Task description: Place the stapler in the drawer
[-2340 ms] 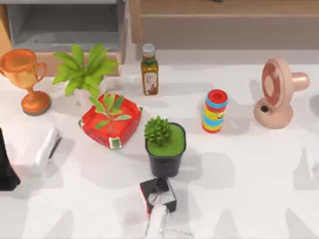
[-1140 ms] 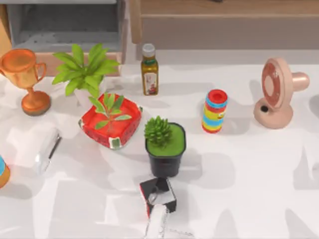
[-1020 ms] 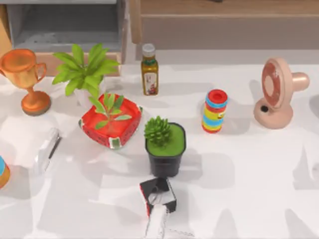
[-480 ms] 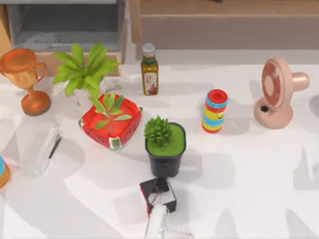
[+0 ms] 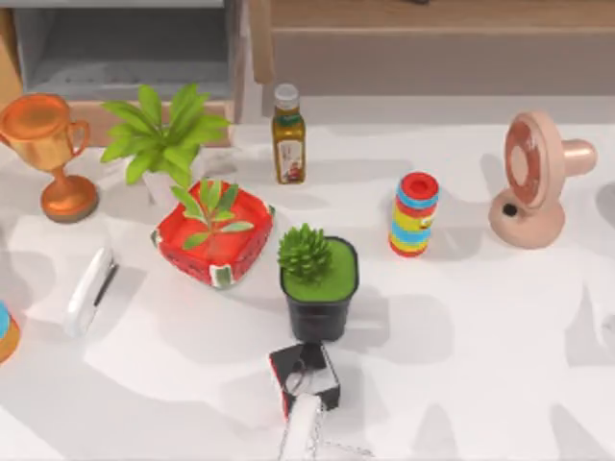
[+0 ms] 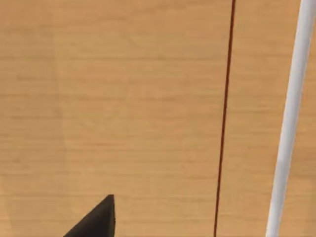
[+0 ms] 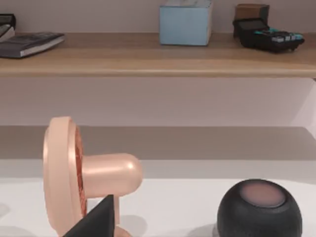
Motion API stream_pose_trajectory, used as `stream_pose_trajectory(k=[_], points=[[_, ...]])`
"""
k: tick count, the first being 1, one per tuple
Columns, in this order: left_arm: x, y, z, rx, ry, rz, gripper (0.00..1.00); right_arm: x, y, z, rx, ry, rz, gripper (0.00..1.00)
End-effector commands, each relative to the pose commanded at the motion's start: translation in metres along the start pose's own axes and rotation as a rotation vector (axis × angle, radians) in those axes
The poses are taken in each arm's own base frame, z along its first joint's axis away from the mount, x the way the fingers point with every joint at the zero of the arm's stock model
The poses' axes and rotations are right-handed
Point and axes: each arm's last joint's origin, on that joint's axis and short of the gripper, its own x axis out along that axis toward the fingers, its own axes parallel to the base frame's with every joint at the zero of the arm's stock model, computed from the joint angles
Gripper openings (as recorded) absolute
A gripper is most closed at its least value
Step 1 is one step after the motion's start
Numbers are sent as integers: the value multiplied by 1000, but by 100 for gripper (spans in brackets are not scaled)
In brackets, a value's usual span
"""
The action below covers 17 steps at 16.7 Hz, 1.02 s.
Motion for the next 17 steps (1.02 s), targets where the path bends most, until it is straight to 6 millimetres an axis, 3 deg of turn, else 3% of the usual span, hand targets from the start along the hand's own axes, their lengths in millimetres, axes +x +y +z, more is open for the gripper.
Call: stream_pose_trajectory(k=[5,11,15,17], points=[[1,0,2,-2,-5,-2,100,0,0,0,0,0,0,100],[23,0,0,0,0,0,100,0,0,0,0,0,0,100],[25,0,0,0,0,0,100,0,0,0,0,0,0,100],[25,0,0,0,0,0,85,0,0,0,0,0,0,100]])
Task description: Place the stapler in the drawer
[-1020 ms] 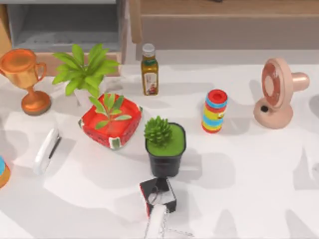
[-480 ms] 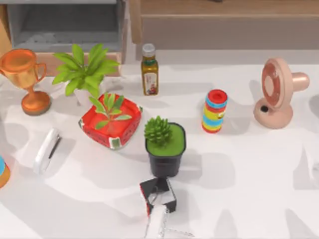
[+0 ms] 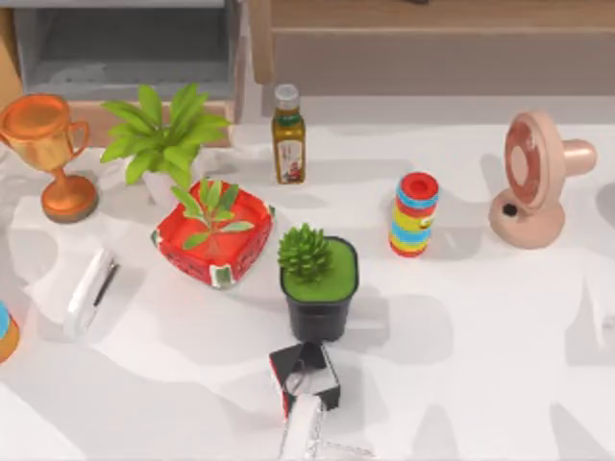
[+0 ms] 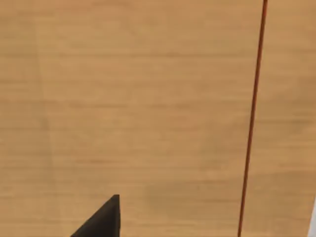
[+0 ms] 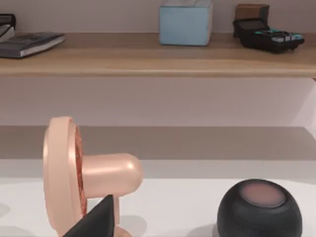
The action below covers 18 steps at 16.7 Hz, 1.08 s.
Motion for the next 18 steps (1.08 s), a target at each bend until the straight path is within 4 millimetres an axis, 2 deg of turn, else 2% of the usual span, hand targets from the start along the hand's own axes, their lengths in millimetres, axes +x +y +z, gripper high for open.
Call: stream_pose_trajectory(k=[11,18], points=[[0,0,0,0,0,0,2,0,0,0,0,0,0,100],[0,0,0,0,0,0,0,0,0,0,0,0,0,100]])
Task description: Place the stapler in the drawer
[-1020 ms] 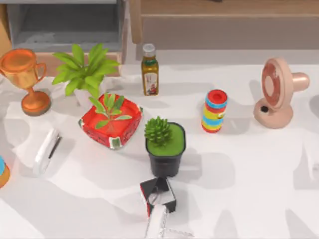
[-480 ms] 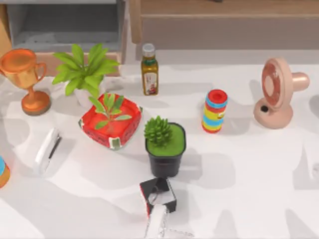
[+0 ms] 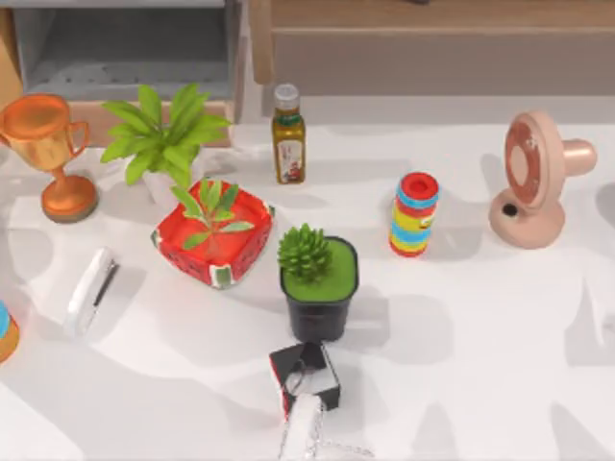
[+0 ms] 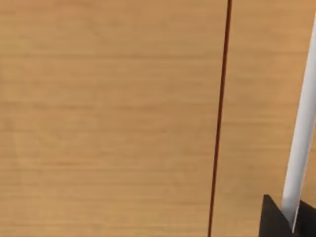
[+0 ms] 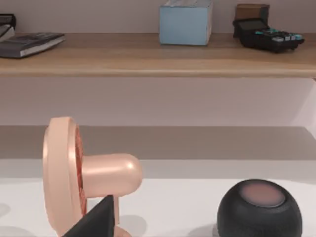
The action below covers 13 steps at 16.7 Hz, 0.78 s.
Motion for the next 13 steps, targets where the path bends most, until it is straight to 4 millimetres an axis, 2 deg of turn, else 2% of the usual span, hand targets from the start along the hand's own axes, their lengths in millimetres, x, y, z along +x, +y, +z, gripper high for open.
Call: stream_pose_trajectory(k=[2,4,10,13], points=[[-1,-5,-1,-13,3,-17,0,0,0,0,0,0,0,100],[-5,-2,-4,-8,12,-8,0,0,0,0,0,0,0,100],[-54,-6,-2,-16,6,-22,0,0,0,0,0,0,0,100],[-64,-5,-1,-13,3,-17,0,0,0,0,0,0,0,100]])
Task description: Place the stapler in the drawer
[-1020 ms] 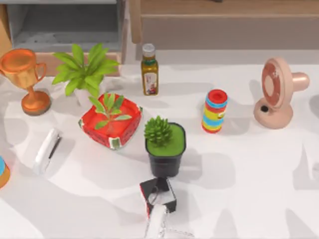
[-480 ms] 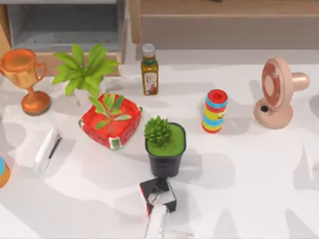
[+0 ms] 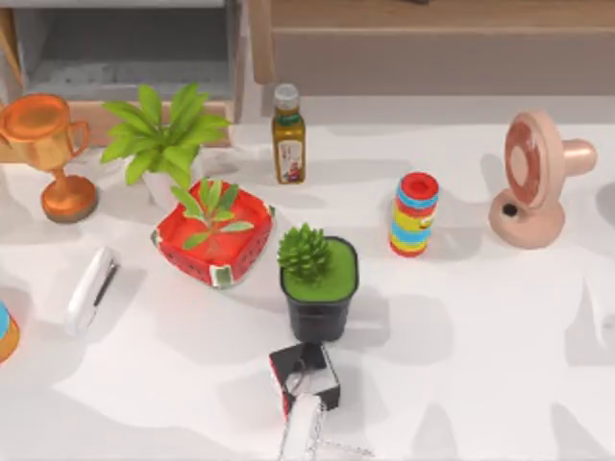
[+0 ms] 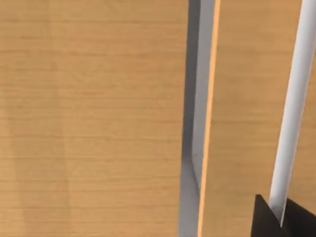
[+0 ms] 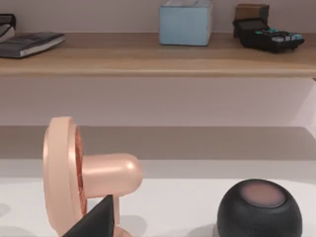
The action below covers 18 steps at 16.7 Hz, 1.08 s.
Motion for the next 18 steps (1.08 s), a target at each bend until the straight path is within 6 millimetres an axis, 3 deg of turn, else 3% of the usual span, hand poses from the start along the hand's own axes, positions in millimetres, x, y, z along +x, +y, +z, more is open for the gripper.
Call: stream_pose_trajectory(k=[5,13,18], points=[[-3,-2,-1,-2,4,-4,0,0,0,0,0,0,0,100],[-59,-3,0,-3,0,-6,0,0,0,0,0,0,0,100],[-60,-4,0,-3,0,-7,0,0,0,0,0,0,0,100]])
